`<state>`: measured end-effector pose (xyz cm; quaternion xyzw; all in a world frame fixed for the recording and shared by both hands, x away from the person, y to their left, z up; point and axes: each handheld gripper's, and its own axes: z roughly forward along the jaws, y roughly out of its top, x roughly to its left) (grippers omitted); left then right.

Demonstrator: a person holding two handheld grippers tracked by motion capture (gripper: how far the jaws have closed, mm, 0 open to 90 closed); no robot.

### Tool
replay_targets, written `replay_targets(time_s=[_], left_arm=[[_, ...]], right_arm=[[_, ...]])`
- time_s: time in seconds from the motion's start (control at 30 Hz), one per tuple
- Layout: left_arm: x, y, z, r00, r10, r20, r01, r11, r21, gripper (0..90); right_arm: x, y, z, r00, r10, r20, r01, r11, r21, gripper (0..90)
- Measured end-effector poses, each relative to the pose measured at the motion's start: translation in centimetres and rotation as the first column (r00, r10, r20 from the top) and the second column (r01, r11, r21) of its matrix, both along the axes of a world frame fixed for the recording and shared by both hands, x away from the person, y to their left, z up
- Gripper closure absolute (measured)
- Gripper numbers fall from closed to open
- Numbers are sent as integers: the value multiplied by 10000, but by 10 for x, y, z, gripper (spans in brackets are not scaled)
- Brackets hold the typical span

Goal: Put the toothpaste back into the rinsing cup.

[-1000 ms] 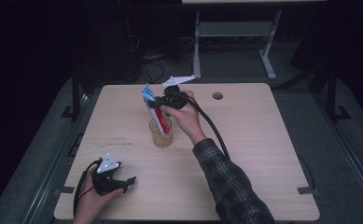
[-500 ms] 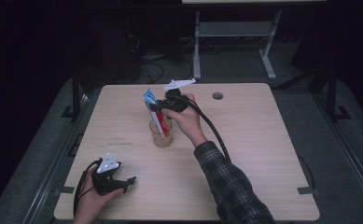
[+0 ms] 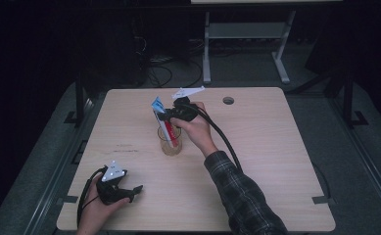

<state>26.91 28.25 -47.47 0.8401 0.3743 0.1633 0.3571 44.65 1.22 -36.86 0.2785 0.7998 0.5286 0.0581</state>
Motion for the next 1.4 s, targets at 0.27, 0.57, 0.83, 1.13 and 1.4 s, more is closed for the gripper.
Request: replay_targets(time_s=[0.27,0.57,0.83,1.13,1.4], left_arm=[[0,0,0,10000,3,2,-3,10000,-1,131],[0,0,0,10000,0,0,0,10000,1,131],[0,0,0,10000,3,1,-3,10000,4,131],[0,0,0,10000,2,0,-2,10000,8,131],[0,0,0,10000,11,15,-11,10000,-11,131]], right_arm=[[-2,-2,-5,10000,-27,-65,26,10000,-64,725],[-3,-2,-6,10000,-34,-52,33,9998,-194,722],[-4,-3,-8,10000,22,-87,-24,9999,-136,707],[-3,-7,-5,9999,-9,-130,9,10000,-1,528],[-7,-11,-4,9997,96,-211,-101,9997,-214,440]])
